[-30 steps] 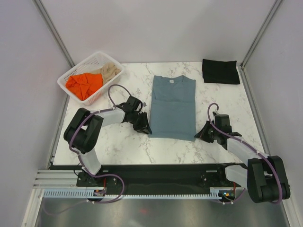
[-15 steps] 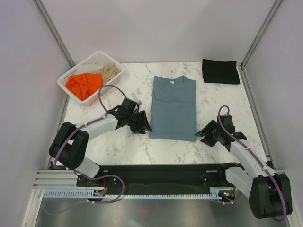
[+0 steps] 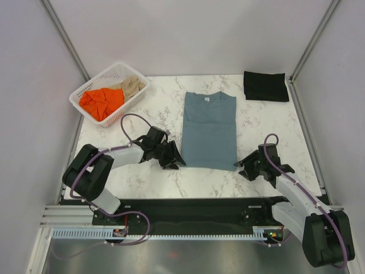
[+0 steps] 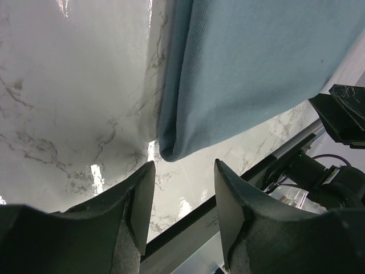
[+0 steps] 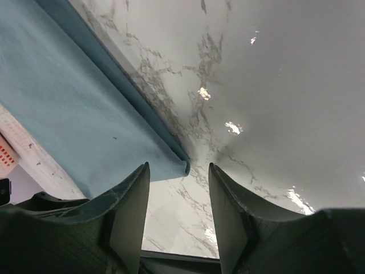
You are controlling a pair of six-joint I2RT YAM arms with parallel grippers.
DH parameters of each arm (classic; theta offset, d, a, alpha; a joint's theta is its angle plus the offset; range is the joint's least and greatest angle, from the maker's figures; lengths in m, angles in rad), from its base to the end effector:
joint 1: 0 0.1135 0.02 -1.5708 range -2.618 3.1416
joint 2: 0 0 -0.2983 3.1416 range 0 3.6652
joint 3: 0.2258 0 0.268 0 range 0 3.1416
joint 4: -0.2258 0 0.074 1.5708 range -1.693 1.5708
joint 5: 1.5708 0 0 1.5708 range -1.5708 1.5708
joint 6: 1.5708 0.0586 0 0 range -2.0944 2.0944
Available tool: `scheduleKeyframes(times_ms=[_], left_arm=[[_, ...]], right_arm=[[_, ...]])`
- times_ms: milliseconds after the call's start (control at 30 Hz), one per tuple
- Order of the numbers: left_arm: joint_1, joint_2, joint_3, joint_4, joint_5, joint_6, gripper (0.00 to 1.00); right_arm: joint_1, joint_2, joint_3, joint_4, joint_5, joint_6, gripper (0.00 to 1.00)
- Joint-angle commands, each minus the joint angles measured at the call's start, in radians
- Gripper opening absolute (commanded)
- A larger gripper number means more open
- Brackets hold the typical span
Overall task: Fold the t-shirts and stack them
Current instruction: Fold the tshirt
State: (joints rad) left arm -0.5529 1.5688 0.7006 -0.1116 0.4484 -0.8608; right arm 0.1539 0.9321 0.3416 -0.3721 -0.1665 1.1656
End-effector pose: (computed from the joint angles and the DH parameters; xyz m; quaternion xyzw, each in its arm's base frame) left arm 0.2459 -0.1816 0.1459 -0.0790 0.9316 -0.3461 0.0778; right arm 0.1644 0.0353 0.1493 0.4389 0.8438 0.2456 0.1872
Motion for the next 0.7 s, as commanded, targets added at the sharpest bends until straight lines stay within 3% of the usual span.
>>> scheduleKeyframes(times_ms=[0,167,200,367,467,567,667], left_arm=[[-0.007,0.022,-0.007,0.052,0.021,-0.035,0.53],[-0.005,0.040,-0.003,0.052,0.021,-0.035,0.53],[-0.007,0.046,-0.001,0.073,-0.060,-0.046,0.46],[-0.008,0.051,0.000,0.073,-0.080,-0.044,0.34],[-0.008,0.054,-0.001,0.073,-0.085,-0.043,0.32],[-0.007,0.043,-0.004,0.073,-0.085,-0.043,0.32],[-0.008,0.008,-0.024,0.073,-0.085,-0.043,0.32]], right_arm=[[0.012,0.007,-0.021,0.059,0.030,0.055,0.54],[0.030,0.030,-0.053,0.114,0.021,0.086,0.54],[0.030,0.036,-0.053,0.113,0.019,0.086,0.54],[0.036,0.053,-0.067,0.113,0.039,0.091,0.52],[0.035,0.065,-0.062,0.105,0.041,0.068,0.37],[0.038,0.066,-0.032,0.043,0.087,0.000,0.01],[0.035,0.060,0.011,-0.034,0.136,-0.095,0.00]])
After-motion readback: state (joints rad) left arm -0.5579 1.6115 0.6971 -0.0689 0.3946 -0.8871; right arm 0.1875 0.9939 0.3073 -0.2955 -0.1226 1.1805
